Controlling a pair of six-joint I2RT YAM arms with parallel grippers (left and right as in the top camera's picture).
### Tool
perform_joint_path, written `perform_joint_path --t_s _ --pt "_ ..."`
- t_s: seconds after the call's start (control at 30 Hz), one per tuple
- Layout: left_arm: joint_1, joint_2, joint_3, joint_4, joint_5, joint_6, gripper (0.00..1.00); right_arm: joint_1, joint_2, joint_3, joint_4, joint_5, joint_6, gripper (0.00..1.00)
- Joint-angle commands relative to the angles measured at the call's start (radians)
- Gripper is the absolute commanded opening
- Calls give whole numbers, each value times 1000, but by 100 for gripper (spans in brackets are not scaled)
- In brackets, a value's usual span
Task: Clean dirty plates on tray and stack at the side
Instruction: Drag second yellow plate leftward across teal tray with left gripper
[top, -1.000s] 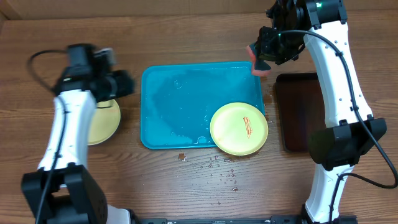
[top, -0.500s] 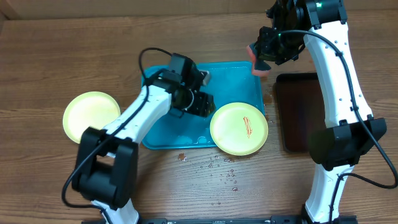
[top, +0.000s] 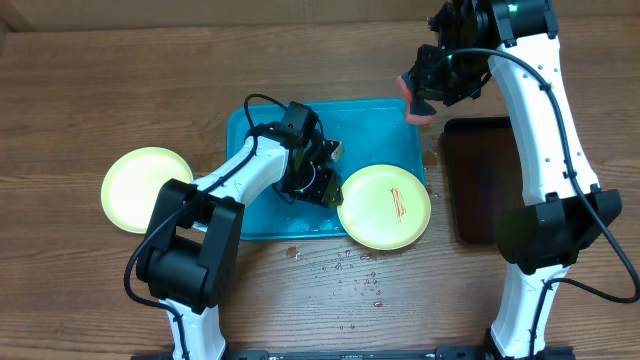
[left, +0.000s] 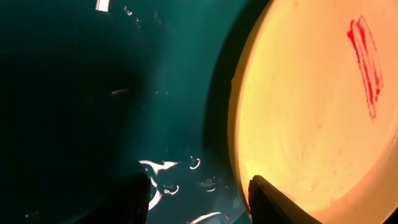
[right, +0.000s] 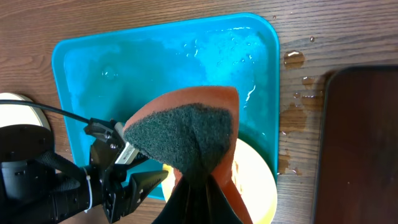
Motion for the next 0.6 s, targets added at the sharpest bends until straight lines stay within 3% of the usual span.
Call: perform_joint_path --t_s 0.0,0.13,0.33,0.57 --pt "-11 11 11 -2 0 24 52 -1 -17 19 4 0 -4 4" --pt "-19 12 -5 -12 -95 25 47 -1 -17 19 -4 1 -5 4" --pt "-9 11 -5 14 -340 -56 17 -1 -17 19 -24 37 -5 4" --pt "50 11 61 12 -465 -114 10 6 -17 18 -25 36 -4 4"
